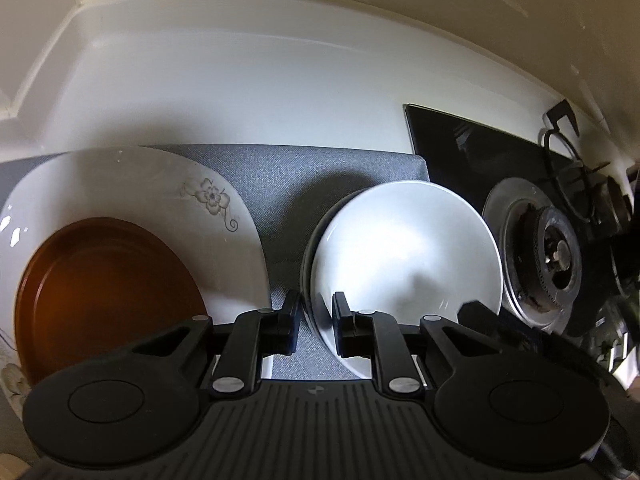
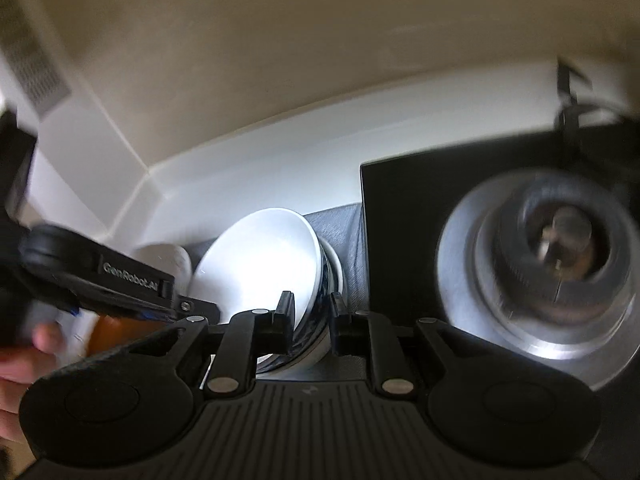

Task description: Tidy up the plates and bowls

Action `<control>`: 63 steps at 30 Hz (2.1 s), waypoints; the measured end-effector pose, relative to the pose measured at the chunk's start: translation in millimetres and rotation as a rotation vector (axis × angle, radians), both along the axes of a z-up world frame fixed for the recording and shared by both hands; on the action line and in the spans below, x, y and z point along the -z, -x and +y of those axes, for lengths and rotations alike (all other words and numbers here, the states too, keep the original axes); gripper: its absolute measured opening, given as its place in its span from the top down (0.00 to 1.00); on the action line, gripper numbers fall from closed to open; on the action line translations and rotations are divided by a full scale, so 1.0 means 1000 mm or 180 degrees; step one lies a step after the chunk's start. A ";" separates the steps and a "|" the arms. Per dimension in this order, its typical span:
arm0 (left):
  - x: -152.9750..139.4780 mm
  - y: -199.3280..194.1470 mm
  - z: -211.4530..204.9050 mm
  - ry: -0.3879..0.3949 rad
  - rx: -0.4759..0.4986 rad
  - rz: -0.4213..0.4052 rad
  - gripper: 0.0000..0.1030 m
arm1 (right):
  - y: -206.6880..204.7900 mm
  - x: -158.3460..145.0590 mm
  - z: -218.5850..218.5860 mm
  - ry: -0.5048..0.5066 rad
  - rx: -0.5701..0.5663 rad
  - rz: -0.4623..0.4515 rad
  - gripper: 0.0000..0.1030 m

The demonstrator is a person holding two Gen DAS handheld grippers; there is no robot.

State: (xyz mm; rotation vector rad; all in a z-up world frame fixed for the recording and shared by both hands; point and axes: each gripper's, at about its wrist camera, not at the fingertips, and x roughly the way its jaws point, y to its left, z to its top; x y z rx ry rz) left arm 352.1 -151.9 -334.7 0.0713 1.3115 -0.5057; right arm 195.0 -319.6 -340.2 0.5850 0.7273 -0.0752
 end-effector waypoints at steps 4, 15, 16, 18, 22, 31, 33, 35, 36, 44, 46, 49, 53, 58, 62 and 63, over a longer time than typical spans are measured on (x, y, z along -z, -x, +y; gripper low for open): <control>0.005 -0.007 0.003 0.0091 -0.0042 0.0114 0.80 | 0.009 0.004 -0.009 -0.0248 0.0134 -0.0021 0.81; 0.018 -0.001 -0.006 0.0017 0.0136 0.0180 0.76 | -0.008 0.019 -0.001 -0.0293 0.0130 0.0141 0.66; 0.018 0.002 -0.004 0.0023 0.0140 0.0228 0.76 | -0.007 0.018 -0.002 -0.0259 0.0129 0.0189 0.71; 0.017 0.013 0.000 0.0008 0.0160 0.0254 0.75 | -0.001 0.017 -0.003 -0.0325 0.0119 0.0238 0.72; 0.018 0.034 0.002 -0.0040 0.0182 0.0131 0.74 | 0.009 0.019 0.004 -0.0254 -0.0051 0.0266 0.64; 0.033 0.026 0.001 0.0099 0.0068 0.0264 0.66 | -0.001 0.041 0.008 -0.0510 0.0007 0.0318 0.49; 0.032 0.027 0.001 0.0102 0.0054 0.0266 0.67 | -0.003 0.043 0.009 -0.0490 -0.0013 0.0306 0.49; 0.029 0.030 0.001 0.0096 0.0076 0.0291 0.69 | -0.002 0.040 0.013 -0.0299 0.0028 0.0341 0.60; 0.027 0.033 0.000 0.0094 0.0096 0.0303 0.69 | 0.000 0.037 0.015 -0.0187 0.0035 0.0350 0.64; 0.001 0.052 -0.001 0.0085 0.0165 0.0232 0.68 | 0.021 0.015 0.015 -0.0119 0.0067 0.0269 0.64; -0.010 0.055 0.001 0.0115 0.0173 0.0185 0.68 | 0.026 0.005 0.015 -0.0143 0.0109 0.0221 0.64; -0.029 0.060 0.012 0.0116 0.0157 0.0064 0.68 | 0.028 -0.011 0.024 -0.0165 0.0118 0.0184 0.63; -0.052 0.063 0.039 0.0125 0.0049 -0.0061 0.68 | 0.024 -0.032 0.047 -0.0144 0.0000 0.0114 0.63; -0.074 0.064 0.091 0.0035 -0.0241 -0.0183 0.68 | 0.004 -0.047 0.089 -0.0171 -0.0319 0.0042 0.63; -0.084 0.064 0.144 0.0002 -0.0526 -0.0194 0.68 | -0.014 -0.054 0.134 -0.0182 -0.0598 0.0068 0.63; -0.086 0.064 0.158 -0.0004 -0.0603 -0.0196 0.68 | -0.018 -0.055 0.146 -0.0178 -0.0693 0.0075 0.63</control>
